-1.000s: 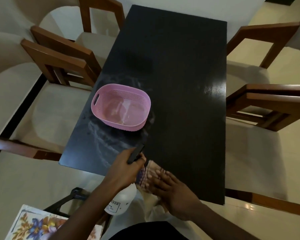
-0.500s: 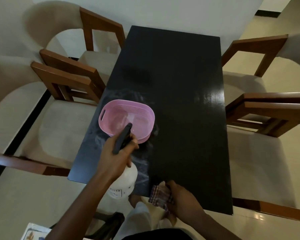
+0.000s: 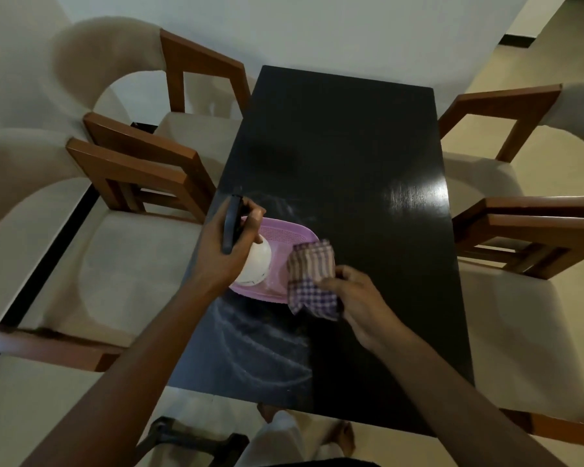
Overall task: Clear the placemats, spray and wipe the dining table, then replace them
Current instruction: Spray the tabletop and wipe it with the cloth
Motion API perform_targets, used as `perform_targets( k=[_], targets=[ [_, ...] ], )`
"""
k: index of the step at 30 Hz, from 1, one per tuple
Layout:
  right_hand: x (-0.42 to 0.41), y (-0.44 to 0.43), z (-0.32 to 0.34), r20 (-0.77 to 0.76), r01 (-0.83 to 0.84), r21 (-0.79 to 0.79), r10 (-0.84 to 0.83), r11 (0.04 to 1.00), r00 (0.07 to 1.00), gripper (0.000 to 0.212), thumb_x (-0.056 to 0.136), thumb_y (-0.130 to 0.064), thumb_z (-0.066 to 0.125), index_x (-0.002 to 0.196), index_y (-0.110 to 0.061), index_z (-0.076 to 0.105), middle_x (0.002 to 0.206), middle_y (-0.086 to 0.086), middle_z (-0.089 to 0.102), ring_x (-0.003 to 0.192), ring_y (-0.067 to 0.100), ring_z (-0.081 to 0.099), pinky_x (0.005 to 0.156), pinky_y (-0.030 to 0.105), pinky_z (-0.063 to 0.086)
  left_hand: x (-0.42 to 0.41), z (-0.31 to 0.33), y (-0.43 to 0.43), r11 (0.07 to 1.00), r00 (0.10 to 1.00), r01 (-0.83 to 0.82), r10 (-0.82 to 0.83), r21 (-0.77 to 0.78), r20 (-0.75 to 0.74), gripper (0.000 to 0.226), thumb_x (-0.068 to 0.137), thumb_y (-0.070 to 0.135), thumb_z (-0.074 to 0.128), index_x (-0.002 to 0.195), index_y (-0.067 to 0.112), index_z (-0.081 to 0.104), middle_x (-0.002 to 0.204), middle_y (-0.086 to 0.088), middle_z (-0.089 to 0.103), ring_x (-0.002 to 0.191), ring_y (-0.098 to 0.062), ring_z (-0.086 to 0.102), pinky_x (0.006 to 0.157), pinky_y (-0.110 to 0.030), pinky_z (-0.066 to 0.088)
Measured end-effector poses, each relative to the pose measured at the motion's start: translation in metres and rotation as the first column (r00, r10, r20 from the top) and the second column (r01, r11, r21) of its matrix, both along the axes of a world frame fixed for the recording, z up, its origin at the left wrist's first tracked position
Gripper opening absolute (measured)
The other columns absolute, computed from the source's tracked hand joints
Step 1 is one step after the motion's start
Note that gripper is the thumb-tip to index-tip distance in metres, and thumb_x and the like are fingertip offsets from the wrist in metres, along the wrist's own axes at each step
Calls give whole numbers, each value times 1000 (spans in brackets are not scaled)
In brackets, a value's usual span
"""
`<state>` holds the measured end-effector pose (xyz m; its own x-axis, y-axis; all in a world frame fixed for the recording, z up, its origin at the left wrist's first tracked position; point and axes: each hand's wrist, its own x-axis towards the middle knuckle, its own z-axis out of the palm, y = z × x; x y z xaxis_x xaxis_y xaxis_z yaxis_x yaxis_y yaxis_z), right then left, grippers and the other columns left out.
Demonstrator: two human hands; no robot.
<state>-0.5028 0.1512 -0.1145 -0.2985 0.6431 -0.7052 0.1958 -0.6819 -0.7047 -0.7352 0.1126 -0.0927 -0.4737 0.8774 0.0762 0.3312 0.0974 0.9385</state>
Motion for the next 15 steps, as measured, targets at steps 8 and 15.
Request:
perform_targets(
  k=[8, 15],
  targets=[
    [-92, 48, -45, 161, -59, -54, 67, 997, 985, 28, 97, -7, 64, 122, -20, 62, 112, 9, 75, 99, 24, 76, 92, 45, 63, -21, -49, 17, 985, 982, 168, -170, -35, -78, 27, 99, 25, 72, 122, 13, 62, 101, 10, 70, 98, 8, 66, 85, -4, 48],
    [-116, 51, -71, 209, 48, -167, -12, 985, 978, 14, 107, -28, 57, 110, -16, 64, 106, 16, 76, 87, 29, 80, 79, 43, 67, -37, -71, 23, 963, 965, 256, -260, -91, -41, 32, 95, 40, 75, 118, 23, 59, 100, 6, 72, 98, -8, 71, 90, -17, 55]
  ],
)
